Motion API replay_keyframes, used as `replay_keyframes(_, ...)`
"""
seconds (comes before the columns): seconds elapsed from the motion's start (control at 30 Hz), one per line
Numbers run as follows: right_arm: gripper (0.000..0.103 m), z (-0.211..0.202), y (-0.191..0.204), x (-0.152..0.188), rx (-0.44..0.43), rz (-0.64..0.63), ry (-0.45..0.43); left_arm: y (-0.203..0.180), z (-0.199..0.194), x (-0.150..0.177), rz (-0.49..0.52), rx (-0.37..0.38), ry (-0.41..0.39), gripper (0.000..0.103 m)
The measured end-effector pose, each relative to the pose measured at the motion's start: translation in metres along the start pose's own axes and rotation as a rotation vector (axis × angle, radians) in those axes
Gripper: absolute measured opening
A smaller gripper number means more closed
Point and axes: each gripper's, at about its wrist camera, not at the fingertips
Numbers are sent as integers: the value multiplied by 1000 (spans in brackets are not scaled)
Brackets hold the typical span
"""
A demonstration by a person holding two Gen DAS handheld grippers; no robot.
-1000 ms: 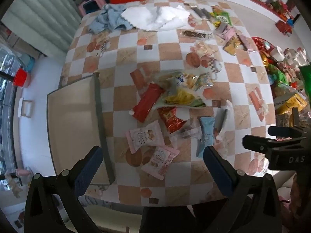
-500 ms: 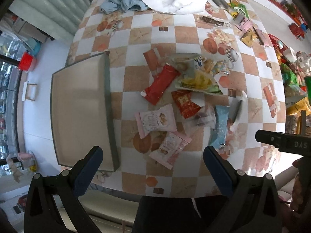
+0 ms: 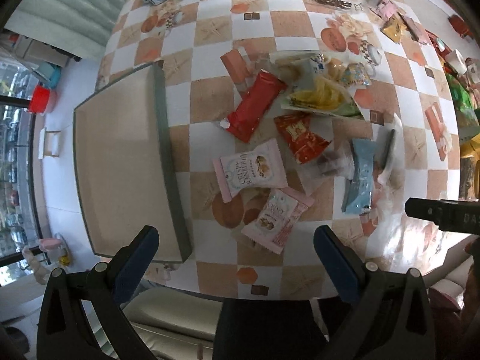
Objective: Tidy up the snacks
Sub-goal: 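Move both tools toward the snack packets on the table, then grasp the pink Crispy Cranberry bag with left tool while right grasps clear stick pack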
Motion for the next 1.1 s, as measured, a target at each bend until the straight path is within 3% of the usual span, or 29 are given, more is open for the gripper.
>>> replay_keyframes(0.17, 103, -7, -2, -4, 5, 39, -38, 4, 9, -17, 29, -14, -19, 103)
replay_keyframes(0.5, 103, 20, -17, 24, 6, 237, -17, -7, 60, -36, 334, -63, -16, 103)
replay_keyframes(0.63, 103, 28, -11, 28, 28, 267, -31, -10, 78, -40, 403, -49, -23, 103)
replay_keyframes(0.8, 103, 24, 4, 19, 89, 276, -117, -6, 94, -48, 385, -9, -10, 103)
replay_keyframes(0.97, 103, 10, -8, -13, 132, 347, -202, 4, 106, -53, 332, 27, 7, 103)
replay_keyframes(1.1, 103, 12, -13, -43, 146, 376, -215, 19, 117, -60, 274, 73, 30, 103)
Point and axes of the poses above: each gripper's, at about its wrist camera, not at the fingertips, and z roughly the way its jaws point, y to its left, x to its underside, and after that the axes turned 2 degrees about y, right-handed
